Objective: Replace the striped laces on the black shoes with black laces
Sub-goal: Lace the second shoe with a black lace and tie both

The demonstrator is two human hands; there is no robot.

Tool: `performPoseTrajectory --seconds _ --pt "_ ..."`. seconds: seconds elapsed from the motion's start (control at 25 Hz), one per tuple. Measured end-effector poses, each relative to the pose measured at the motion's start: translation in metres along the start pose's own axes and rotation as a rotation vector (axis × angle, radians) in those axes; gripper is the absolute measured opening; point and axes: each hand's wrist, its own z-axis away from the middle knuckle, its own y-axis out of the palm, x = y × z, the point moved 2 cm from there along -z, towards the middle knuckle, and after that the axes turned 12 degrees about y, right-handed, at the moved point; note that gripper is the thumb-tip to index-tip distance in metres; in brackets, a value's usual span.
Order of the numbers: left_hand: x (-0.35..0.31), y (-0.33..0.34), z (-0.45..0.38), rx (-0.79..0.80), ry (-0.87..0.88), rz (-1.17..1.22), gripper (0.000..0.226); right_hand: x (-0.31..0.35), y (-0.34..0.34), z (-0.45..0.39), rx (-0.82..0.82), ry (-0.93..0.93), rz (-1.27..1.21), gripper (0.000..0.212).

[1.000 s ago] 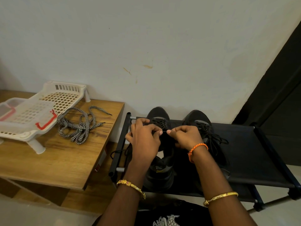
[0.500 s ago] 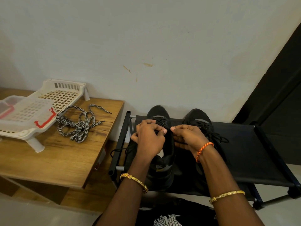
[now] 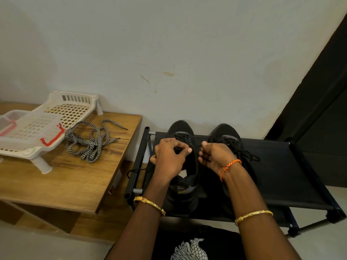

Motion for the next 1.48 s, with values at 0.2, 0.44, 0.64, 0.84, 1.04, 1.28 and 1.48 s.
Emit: performPoseTrajectory --seconds 0.2,0.44,0.64,0.84,1.04,1.28,1.48 --pt "0.007 -0.012 0.005 -0.163 -0.125 -0.06 0.038 0.02 -0.026 0.031 0.08 -0.111 -0.4 0.035" --pt "0.013 -0.012 0.014 -0.185 -0.272 -0.08 0.05 0.046 -0.042 0.079 0.256 -0.164 -0.491 0.028" --pt "0.017 -0.011 0.014 -0.171 -0.351 -0.086 0.069 0.017 -0.025 0.051 -0.248 -0.424 0.362 0.015" --pt "0.026 -0.006 0.01 -0.114 -0.427 -0.028 0.081 -0.018 -0.001 0.011 -0.314 -0.468 0.676 0.015" --pt "0.034 -0.007 0.009 -0.111 -0.432 -0.013 0.08 -0.007 -0.003 0.017 -0.334 -0.539 0.456 0.016" --pt "0.033 -0.007 0.009 -0.105 -0.411 0.003 0.072 0.038 -0.019 0.072 0.075 -0.54 -0.29 0.024" --pt "0.03 -0.009 0.009 -0.089 -0.313 -0.043 0.05 0.037 -0.023 0.072 0.011 -0.516 -0.238 0.022"
